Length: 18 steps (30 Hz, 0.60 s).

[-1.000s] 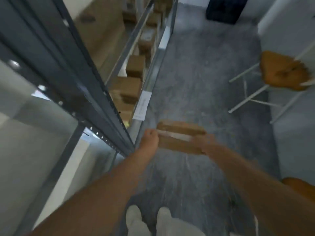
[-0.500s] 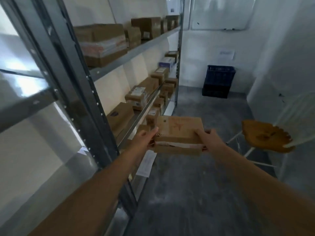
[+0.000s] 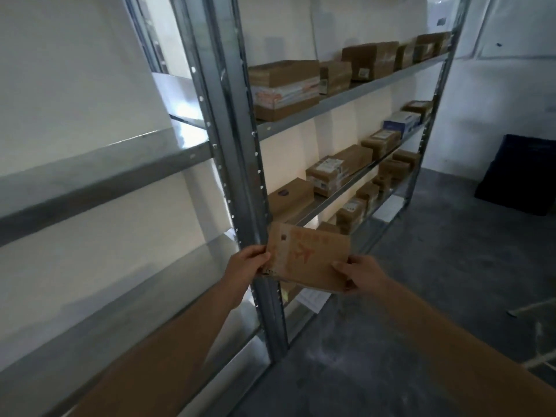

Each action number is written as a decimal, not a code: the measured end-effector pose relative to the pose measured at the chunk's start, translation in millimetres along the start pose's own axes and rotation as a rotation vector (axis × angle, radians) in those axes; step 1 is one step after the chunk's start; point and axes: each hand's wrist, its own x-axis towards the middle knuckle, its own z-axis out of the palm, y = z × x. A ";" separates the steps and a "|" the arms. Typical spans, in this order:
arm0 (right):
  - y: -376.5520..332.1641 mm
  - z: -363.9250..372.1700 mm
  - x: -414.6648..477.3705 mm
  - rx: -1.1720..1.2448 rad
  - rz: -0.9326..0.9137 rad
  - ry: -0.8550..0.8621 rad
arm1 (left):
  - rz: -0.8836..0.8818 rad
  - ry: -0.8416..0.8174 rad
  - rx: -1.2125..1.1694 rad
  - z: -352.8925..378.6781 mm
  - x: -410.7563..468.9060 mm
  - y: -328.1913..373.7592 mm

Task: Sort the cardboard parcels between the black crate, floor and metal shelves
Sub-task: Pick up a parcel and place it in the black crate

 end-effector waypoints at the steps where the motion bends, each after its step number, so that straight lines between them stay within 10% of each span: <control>1: -3.1 8.1 0.2 0.001 -0.013 -0.020 | -0.007 0.024 -0.010 -8.7 -7.5 -1.6; 18: -38.8 223.1 -105.5 0.060 0.027 -0.467 | -0.098 0.567 -0.308 -210.2 -205.9 -70.4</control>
